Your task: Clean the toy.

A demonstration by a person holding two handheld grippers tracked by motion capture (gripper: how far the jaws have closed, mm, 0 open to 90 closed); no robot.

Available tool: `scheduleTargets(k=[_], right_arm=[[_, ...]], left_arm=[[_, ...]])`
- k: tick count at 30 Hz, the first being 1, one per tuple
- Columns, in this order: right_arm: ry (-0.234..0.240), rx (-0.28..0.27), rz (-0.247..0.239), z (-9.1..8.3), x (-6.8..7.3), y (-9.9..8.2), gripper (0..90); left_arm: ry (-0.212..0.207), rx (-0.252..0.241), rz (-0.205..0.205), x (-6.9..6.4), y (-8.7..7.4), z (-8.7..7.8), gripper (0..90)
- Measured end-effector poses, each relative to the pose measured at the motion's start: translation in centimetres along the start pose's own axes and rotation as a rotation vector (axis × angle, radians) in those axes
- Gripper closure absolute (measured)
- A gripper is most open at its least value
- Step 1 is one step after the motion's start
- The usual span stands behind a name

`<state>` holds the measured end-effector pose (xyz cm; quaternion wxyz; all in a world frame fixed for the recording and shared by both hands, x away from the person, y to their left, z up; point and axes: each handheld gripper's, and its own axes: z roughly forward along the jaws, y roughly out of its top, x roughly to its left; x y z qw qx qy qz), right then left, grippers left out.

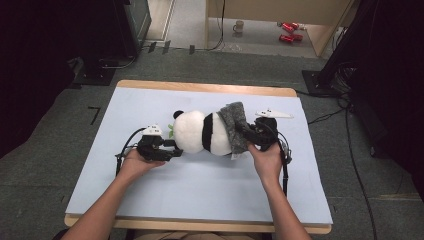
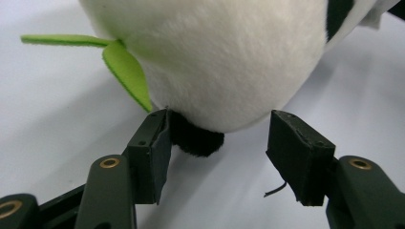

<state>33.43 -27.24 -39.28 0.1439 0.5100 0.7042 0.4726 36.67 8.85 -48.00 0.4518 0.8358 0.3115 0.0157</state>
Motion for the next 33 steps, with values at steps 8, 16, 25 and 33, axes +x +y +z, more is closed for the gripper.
scheduleTargets(k=[8,16,25,33], right_arm=[[-0.006,-0.005,-0.002,0.2,0.0,0.0,77.5],[0.021,-0.001,0.017,-0.5,0.7,0.8,78.2],[0.113,0.020,-0.012,0.6,3.6,0.6,78.2],[0.178,0.053,-0.042,2.7,6.6,-0.6,78.1]], left_arm=[[-0.005,-0.036,-0.030,0.4,-0.2,1.1,39.0],[0.014,-0.055,-0.074,0.2,0.0,1.5,59.6],[0.035,-0.033,-0.063,-0.6,0.5,1.0,78.1],[0.004,-0.012,-0.085,-2.2,1.4,0.3,81.2]])
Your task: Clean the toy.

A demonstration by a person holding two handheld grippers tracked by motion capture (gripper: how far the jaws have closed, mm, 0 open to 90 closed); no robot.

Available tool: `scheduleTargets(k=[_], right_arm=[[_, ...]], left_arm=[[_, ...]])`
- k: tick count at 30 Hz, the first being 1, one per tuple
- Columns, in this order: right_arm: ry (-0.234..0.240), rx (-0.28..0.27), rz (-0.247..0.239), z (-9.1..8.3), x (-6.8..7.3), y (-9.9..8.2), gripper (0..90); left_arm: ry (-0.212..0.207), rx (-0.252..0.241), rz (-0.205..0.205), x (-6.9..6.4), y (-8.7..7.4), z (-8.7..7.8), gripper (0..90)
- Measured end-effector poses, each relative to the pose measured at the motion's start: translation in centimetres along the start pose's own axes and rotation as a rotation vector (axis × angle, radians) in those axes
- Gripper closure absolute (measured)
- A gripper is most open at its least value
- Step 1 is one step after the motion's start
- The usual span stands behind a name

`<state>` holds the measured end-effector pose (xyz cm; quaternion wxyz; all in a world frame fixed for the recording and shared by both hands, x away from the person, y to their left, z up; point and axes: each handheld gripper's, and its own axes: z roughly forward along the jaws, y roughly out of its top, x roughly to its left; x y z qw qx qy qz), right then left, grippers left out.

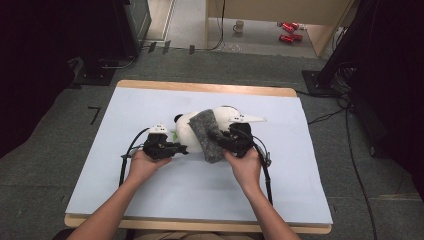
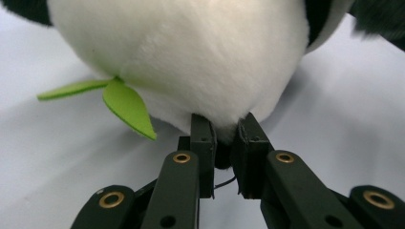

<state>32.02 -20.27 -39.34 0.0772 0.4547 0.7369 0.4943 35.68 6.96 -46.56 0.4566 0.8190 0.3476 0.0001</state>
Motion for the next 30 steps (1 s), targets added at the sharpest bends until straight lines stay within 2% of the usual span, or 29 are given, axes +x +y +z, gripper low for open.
scheduleTargets(k=[7,10,15,20,24,28,30], right_arm=[[0.027,0.038,-0.036,2.3,1.4,-1.0,78.1],[0.037,0.072,-0.057,3.7,1.9,-1.5,77.6],[0.018,0.086,-0.084,4.9,1.3,-2.1,77.8],[-0.050,0.087,-0.115,4.4,0.8,-1.8,77.6],[-0.059,0.079,-0.077,3.2,-0.3,-1.4,78.0],[-0.087,0.051,-0.070,1.6,-1.3,-0.7,78.2],[-0.100,0.030,-0.044,0.7,-2.0,-0.4,78.4]], left_arm=[[-0.006,0.004,-0.012,-0.4,-0.2,-0.5,82.3],[-0.006,0.001,-0.014,-0.3,-0.4,-0.8,82.9],[0.002,-0.001,-0.029,0.0,-0.8,-0.8,83.8],[0.013,-0.002,-0.051,0.5,-0.9,-0.9,84.1],[0.019,0.001,-0.044,0.7,-0.7,-1.0,84.3],[0.013,0.001,-0.067,1.2,-0.6,-1.1,84.5],[0.012,-0.003,-0.080,1.6,-0.6,-1.3,84.7]])
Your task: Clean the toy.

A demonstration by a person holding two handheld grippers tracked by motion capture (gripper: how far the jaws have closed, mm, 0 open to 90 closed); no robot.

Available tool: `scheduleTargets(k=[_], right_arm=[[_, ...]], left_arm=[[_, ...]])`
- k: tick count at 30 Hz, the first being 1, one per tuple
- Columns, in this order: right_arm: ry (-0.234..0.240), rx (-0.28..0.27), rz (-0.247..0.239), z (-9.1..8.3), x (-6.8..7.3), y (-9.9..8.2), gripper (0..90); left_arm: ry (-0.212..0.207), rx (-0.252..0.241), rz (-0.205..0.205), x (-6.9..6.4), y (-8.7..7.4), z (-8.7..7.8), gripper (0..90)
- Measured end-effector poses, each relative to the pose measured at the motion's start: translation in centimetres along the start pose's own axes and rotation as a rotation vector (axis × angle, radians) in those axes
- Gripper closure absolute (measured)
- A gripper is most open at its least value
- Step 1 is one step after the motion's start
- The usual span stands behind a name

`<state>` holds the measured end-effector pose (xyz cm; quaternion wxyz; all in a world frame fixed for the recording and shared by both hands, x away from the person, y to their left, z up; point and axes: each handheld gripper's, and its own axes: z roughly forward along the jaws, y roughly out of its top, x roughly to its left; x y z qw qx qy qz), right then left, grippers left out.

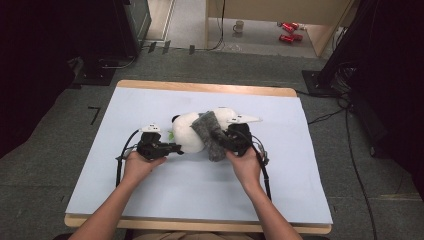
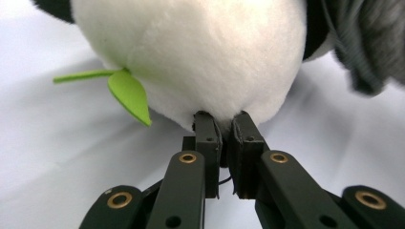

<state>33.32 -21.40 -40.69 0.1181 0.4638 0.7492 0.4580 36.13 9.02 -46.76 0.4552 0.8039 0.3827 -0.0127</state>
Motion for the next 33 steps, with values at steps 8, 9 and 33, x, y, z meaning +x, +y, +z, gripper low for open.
scheduleTargets(k=[8,9,33], right_arm=[[-0.048,-0.025,0.049,-1.7,-2.4,-0.1,78.1],[-0.051,-0.026,0.052,-1.8,-2.6,-0.1,78.1],[-0.103,-0.011,0.150,-3.9,-6.6,-0.7,78.5]], left_arm=[[-0.010,-0.008,-0.004,0.4,0.3,-0.3,89.1],[-0.005,-0.006,0.010,0.2,0.3,-0.3,89.2],[-0.017,-0.001,0.028,0.2,0.3,0.2,89.9]])
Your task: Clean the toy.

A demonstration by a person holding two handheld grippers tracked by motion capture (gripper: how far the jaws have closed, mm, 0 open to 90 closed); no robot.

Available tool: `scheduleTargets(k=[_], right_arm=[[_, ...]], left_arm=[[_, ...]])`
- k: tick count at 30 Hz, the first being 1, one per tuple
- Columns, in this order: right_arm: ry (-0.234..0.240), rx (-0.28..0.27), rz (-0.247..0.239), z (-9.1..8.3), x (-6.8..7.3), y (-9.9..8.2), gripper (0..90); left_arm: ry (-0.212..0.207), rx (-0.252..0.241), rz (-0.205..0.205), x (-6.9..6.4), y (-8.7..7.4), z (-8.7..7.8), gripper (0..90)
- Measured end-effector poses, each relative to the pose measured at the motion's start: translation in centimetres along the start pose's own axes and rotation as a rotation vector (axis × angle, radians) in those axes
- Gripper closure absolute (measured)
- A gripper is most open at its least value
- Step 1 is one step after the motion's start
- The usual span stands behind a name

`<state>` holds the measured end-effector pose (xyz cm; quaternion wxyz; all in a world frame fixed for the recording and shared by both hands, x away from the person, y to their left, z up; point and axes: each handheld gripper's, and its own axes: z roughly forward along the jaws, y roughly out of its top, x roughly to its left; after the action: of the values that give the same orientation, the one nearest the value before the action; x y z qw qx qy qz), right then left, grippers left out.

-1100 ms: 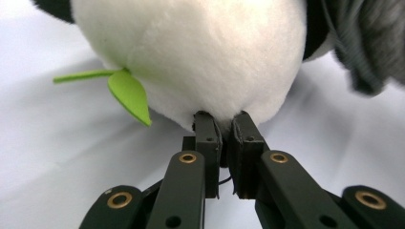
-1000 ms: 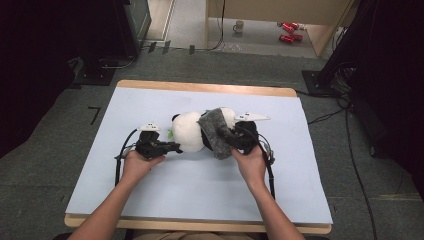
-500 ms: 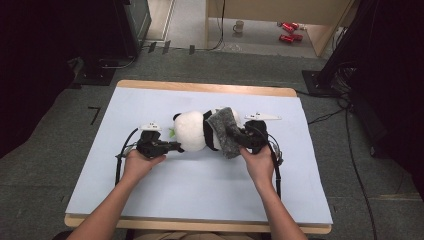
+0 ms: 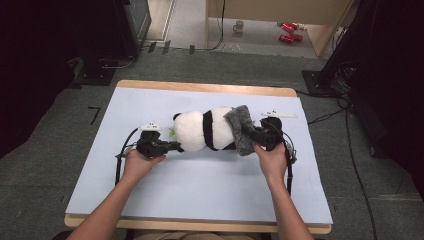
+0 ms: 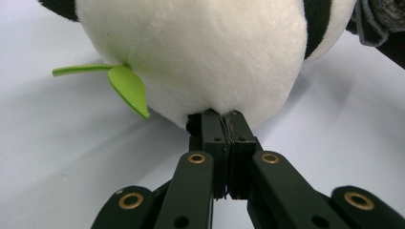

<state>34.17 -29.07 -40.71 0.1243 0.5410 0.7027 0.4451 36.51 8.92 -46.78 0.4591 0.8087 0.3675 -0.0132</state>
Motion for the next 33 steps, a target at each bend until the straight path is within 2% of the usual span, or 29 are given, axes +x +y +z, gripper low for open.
scheduleTargets(k=[5,10,13,15,18,26,28,30,33], right_arm=[[0.013,-0.026,-0.008,-0.8,0.7,0.7,78.7],[0.075,-0.070,-0.036,-1.6,3.0,1.8,78.8],[0.118,-0.069,-0.064,-0.9,4.7,1.9,78.8],[0.156,-0.054,-0.065,0.0,5.8,1.7,78.8],[0.178,-0.020,-0.098,1.5,7.4,1.2,78.8],[0.204,0.060,-0.195,5.5,10.7,-0.6,78.5],[0.184,0.077,-0.224,6.2,11.3,-1.0,78.2],[0.158,0.086,-0.243,6.6,11.2,-1.3,77.9],[0.137,0.092,-0.232,6.5,10.3,-1.2,77.6]], left_arm=[[0.007,-0.009,-0.005,0.0,0.0,-0.1,89.9],[0.014,-0.012,-0.011,-0.2,0.1,-0.1,89.9],[0.023,-0.018,-0.014,-0.3,0.0,0.0,89.9],[0.020,-0.022,-0.019,-0.4,0.1,-0.1,89.9],[0.026,-0.027,-0.014,-0.6,0.0,0.0,89.9],[0.044,-0.038,-0.011,-0.9,-0.2,0.0,89.9],[0.050,-0.039,-0.009,-1.0,-0.2,0.0,89.9],[0.052,-0.035,-0.007,-1.0,-0.3,0.1,89.9],[0.054,-0.031,-0.012,-0.9,-0.2,0.2,90.0]])
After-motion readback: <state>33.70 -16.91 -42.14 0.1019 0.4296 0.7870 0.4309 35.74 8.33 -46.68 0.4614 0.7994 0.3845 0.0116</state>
